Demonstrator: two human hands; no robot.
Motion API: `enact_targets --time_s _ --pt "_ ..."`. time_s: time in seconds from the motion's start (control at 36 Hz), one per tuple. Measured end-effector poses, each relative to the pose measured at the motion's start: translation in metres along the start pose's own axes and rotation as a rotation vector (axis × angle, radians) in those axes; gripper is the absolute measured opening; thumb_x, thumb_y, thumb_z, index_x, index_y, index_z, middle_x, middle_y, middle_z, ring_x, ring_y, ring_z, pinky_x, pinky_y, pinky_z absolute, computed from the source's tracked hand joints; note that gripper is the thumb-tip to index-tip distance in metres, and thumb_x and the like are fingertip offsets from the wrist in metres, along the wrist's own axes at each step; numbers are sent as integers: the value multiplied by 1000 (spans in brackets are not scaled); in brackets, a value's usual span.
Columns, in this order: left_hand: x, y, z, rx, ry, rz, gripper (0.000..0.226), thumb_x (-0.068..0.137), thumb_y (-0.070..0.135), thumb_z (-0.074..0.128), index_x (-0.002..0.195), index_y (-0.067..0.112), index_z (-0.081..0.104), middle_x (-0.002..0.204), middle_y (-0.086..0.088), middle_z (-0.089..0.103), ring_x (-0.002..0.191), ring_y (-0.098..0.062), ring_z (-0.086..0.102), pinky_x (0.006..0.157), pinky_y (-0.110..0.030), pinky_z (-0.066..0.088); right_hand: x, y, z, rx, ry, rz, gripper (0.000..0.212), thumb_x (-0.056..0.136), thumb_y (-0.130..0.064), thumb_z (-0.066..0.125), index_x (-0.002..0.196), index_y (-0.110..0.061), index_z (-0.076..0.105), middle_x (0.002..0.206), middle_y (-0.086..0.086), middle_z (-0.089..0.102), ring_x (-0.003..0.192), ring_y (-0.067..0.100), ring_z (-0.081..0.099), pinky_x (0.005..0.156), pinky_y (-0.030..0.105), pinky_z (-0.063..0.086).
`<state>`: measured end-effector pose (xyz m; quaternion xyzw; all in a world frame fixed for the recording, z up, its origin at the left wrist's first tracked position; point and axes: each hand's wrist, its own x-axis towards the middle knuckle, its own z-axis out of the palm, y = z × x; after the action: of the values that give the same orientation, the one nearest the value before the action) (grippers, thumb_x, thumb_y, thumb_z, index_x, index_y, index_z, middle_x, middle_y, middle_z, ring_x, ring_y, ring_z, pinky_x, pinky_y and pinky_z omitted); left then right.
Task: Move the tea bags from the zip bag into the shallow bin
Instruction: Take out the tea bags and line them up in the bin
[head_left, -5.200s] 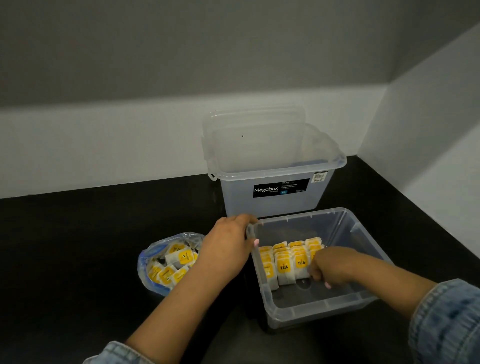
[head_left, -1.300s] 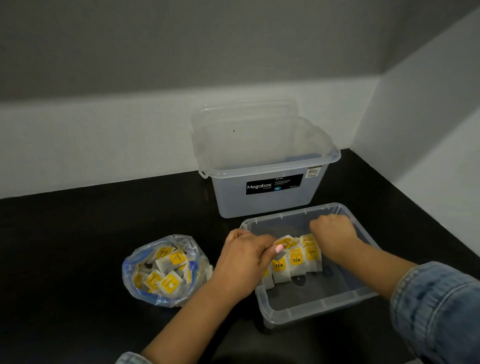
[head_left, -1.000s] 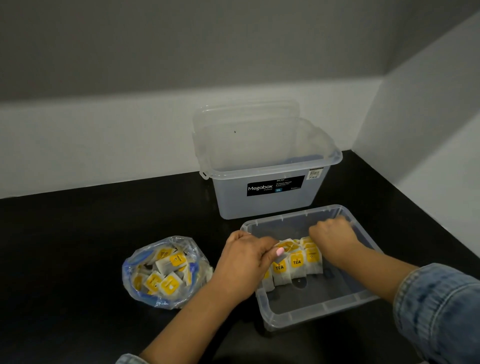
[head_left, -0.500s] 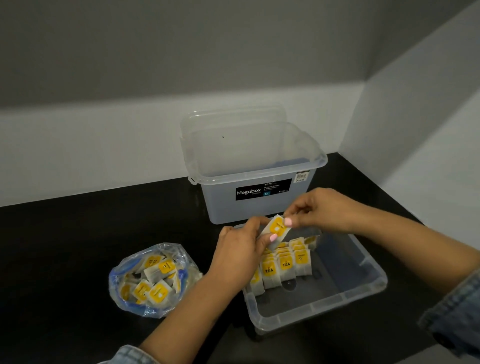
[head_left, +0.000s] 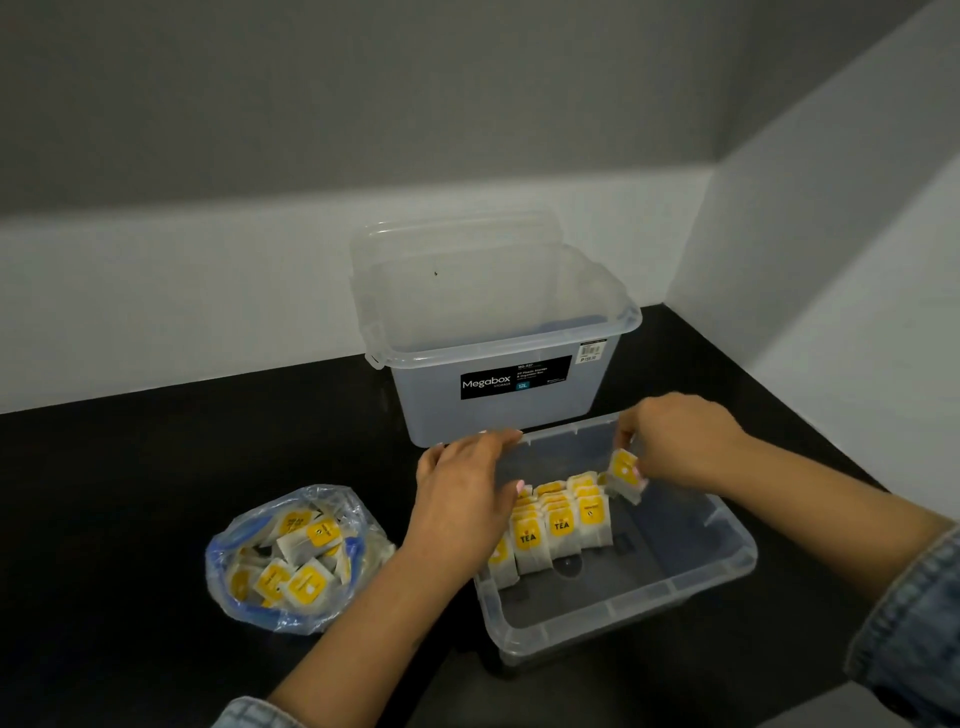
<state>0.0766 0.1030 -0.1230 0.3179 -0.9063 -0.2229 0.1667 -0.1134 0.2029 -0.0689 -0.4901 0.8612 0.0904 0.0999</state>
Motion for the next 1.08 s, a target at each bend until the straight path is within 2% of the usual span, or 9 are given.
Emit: enact_targets --time_s 0.08,0.17,0.28,0.42,0.53,0.61,0.78,1.08 --pt "-2 -2 0 14 -12 -5 51 91 34 57 138 38 37 140 12 45 135 -6 31 116 -34 11 2 -3 14 -145 15 27 17 89 -20 57 105 -20 64 85 -2 58 76 12 57 70 24 51" --pt "-4 -3 1 18 -22 -10 53 91 33 58 139 37 35 142 11 42 138 -6 25 116 -34 10 4 -11 27 -255 10 13 13 91 -16 54 102 -15 61 81 -1 53 75 14 54 74 26 52" --pt "-5 -4 2 13 -21 -20 55 91 31 58 140 36 34 144 11 41 140 -7 22 116 -34 12 10 -19 42 -360 -8 -10 16 93 -20 53 107 -15 59 98 2 64 89 16 62 77 27 50" --pt "-6 -5 2 8 -27 -23 55 91 29 59 140 36 35 143 10 41 140 -7 23 116 -33 14 19 -22 54 -461 18 -39 17 94 -19 53 109 -16 59 106 2 66 96 17 64 77 28 48" --pt "-5 -5 2 5 -30 -23 55 90 28 59 139 35 35 144 10 41 140 -7 22 117 -33 13 21 -21 54 -470 57 -38 17 95 -16 51 110 -16 59 106 2 65 96 17 63 72 27 45" --pt "-5 -6 3 10 -30 -21 55 91 27 59 139 35 36 144 10 41 141 -7 22 117 -33 12 22 -21 51 -417 85 17 16 93 -17 51 107 -16 60 102 1 65 92 17 64 73 27 49" --pt "-5 -8 4 13 -22 -7 55 90 27 59 139 35 36 143 12 42 141 -6 21 116 -32 12 21 -24 48 -352 45 92 20 92 -18 55 112 -15 58 105 3 63 92 15 62 73 25 48" --pt "-5 -9 5 24 -29 -5 55 90 28 60 138 37 36 144 13 41 141 -6 21 118 -34 12 24 -30 54 -427 62 7 20 95 -15 51 115 -15 58 107 3 65 95 17 63 73 27 48"
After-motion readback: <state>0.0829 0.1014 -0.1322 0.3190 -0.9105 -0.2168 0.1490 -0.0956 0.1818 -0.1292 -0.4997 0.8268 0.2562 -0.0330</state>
